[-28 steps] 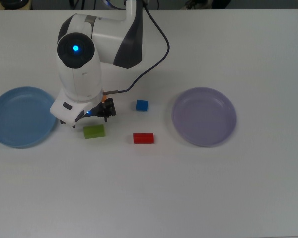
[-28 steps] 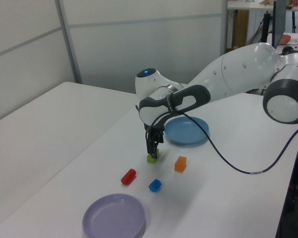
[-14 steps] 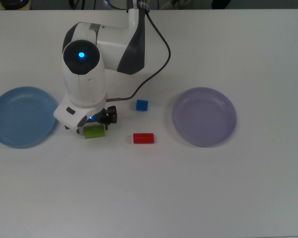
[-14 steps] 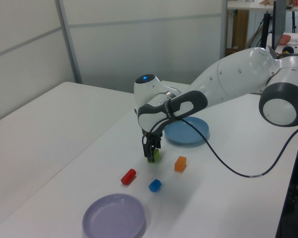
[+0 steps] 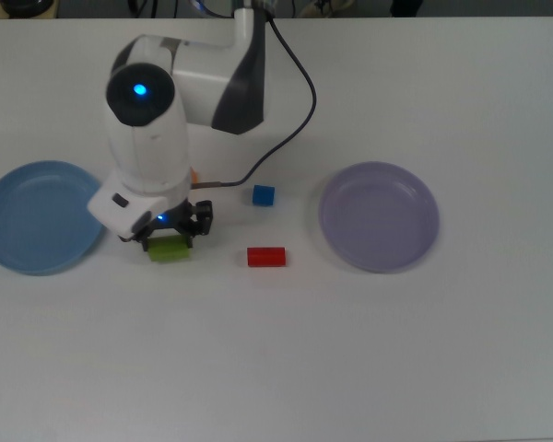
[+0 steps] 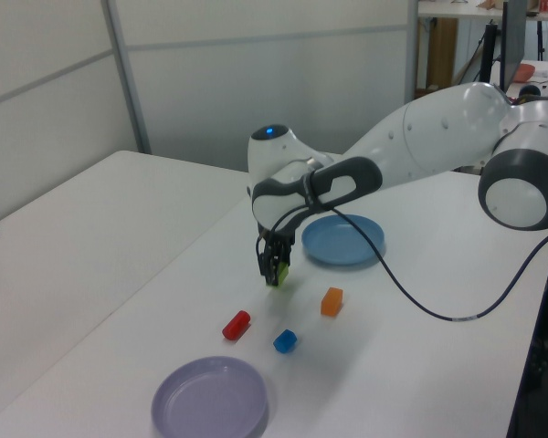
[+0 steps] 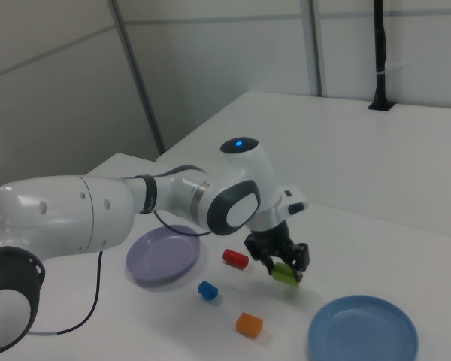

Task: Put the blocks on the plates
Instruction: 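Carry the green block onto the light blue plate and release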

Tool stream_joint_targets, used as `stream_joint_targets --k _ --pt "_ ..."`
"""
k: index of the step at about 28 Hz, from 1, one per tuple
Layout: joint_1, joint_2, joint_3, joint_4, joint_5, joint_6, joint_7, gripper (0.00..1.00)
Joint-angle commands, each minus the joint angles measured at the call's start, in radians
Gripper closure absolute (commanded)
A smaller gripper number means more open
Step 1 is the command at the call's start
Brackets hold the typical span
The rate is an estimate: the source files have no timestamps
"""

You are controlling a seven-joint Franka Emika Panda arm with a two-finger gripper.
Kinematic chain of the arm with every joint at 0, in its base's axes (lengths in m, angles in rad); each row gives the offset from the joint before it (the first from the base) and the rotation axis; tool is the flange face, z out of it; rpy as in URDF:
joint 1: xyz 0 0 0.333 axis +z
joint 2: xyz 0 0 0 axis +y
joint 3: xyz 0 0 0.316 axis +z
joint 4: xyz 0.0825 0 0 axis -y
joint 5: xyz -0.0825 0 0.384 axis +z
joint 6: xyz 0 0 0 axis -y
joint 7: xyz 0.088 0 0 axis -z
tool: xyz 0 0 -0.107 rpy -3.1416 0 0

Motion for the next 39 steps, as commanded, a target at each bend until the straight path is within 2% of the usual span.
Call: stream_joint_targets --k 1,7,12,17,23,27,28,29,32,33,34,39 --pt "-0.07 -0.085 -0.002 -0.008 0.022 -0.077 -0.044 0.76" --pt "-0.18 -0.094 -0.001 -0.006 0.023 -0.093 -0.107 0.76" --pt "-0.26 -0.054 0.002 -0.003 0.017 -0.084 -0.121 0.75" --pt "-0.281 -0.011 0.004 0.032 0.02 -0.074 -0.12 0.74" --pt "-0.28 -0.001 0.006 0.028 0.017 -0.074 -0.121 0.54" --pt "-0.271 0.01 0.007 0.024 0.011 -0.074 -0.121 0.52" --pt "-0.269 0.013 0.007 0.023 0.011 -0.074 -0.12 0.5" --pt "-0.266 0.024 0.013 0.018 0.006 -0.074 -0.12 0.43" --pt "-0.266 0.032 0.022 0.017 0.003 -0.074 -0.118 0.39" --pt "-0.266 0.03 0.024 0.017 0.003 -0.074 -0.118 0.33" --pt "-0.266 0.03 0.027 0.017 0.003 -0.074 -0.109 0.02" --pt "-0.258 0.023 0.03 0.018 0.005 -0.084 -0.108 0.0"
